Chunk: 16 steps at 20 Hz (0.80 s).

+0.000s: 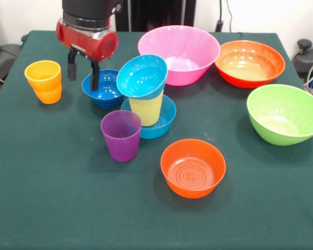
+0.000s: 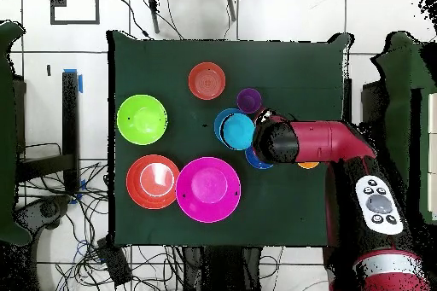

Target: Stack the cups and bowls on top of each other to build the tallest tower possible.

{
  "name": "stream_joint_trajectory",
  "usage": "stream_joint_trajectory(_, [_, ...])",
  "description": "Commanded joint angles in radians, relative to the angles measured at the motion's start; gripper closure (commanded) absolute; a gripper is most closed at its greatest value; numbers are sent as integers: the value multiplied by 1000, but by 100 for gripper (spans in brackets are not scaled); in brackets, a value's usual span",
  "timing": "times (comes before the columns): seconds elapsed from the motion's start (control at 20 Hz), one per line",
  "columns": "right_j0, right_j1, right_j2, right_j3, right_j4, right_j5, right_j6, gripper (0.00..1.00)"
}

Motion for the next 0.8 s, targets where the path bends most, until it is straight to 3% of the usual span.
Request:
stream_joint_trajectory(0.05, [25, 28, 117, 67, -84, -13, -208, 0])
stream_joint_trajectory(0.25, [16, 18, 136, 83, -69, 10, -203, 0])
stream_joint_trajectory(0.6, [26, 13, 120, 107, -82, -51, -133, 0])
stream_joint_trajectory(0.8, [-26, -34, 153, 134, -47, -41, -144, 0])
